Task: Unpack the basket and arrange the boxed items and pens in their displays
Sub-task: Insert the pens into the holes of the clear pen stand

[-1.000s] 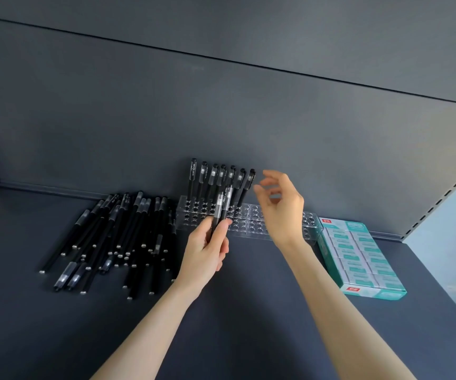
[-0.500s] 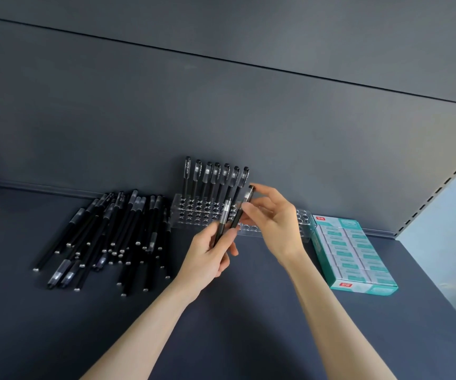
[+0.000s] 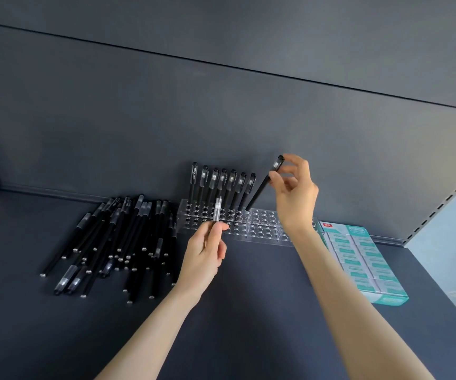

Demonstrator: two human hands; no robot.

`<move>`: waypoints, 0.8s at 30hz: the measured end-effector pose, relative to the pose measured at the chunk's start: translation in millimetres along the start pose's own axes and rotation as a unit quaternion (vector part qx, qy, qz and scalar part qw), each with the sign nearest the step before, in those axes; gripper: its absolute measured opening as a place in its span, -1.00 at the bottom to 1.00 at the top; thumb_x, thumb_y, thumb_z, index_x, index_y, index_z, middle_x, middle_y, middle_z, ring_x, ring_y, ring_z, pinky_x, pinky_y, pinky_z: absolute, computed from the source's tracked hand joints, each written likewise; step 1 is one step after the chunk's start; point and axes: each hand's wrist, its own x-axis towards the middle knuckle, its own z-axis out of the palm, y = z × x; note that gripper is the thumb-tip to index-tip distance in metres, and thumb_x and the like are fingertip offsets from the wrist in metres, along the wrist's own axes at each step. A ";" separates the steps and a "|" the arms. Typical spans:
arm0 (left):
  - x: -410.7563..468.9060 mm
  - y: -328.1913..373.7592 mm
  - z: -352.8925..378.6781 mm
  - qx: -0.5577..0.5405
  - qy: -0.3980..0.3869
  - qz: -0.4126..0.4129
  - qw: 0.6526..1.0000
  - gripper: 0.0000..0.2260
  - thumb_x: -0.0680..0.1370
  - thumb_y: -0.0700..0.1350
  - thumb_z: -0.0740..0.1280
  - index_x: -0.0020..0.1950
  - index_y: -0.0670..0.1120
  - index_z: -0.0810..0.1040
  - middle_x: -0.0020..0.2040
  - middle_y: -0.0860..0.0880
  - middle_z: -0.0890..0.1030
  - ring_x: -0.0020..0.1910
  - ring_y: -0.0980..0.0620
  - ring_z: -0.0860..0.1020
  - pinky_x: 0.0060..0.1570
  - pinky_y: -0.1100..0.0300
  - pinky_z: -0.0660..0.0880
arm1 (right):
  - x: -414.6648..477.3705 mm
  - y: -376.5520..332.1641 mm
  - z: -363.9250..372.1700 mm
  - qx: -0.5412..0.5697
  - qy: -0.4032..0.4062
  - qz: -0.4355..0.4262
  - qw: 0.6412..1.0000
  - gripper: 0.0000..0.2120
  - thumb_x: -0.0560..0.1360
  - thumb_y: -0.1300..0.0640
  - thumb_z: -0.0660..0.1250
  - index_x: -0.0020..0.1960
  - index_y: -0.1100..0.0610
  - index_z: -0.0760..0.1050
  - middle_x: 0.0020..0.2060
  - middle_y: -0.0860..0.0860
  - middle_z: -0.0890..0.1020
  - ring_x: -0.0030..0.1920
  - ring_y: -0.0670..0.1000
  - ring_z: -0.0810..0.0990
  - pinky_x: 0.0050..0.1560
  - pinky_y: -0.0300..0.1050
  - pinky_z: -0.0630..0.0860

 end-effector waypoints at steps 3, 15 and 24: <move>0.2 0.3 0.1 -0.003 0.003 -0.002 1.000 -0.81 0.62 0.01 0.19 -0.07 0.02 0.55 -0.45 0.05 0.38 -0.53 0.17 0.26 -0.56 0.38 0.21 | -1.9 7.5 4.2 -0.021 -0.019 -0.003 1.000 -0.71 0.50 0.25 0.34 0.17 0.02 0.43 -0.15 -0.07 0.58 -0.17 -0.01 0.62 -0.11 -0.32 0.51; 1.3 -2.4 3.4 -0.010 -0.014 -0.039 0.999 -0.81 0.62 -0.04 0.19 -0.02 -0.05 0.57 -0.41 0.00 0.42 -0.59 0.19 0.27 -0.59 0.39 0.17 | -9.0 8.1 7.4 -0.092 -0.067 0.008 0.993 -0.75 0.51 0.23 0.33 0.18 0.11 0.47 -0.12 0.05 0.66 -0.17 0.05 0.64 -0.03 -0.01 0.55; 1.1 -2.9 2.1 -0.014 -0.016 -0.031 0.999 -0.81 0.63 -0.05 0.18 -0.03 -0.04 0.57 -0.42 0.01 0.43 -0.59 0.19 0.27 -0.59 0.37 0.17 | -6.0 6.3 7.7 -0.142 -0.096 0.013 0.985 -0.79 0.51 0.21 0.33 0.14 0.08 0.47 -0.24 -0.06 0.66 -0.25 -0.02 0.56 -0.15 -0.43 0.33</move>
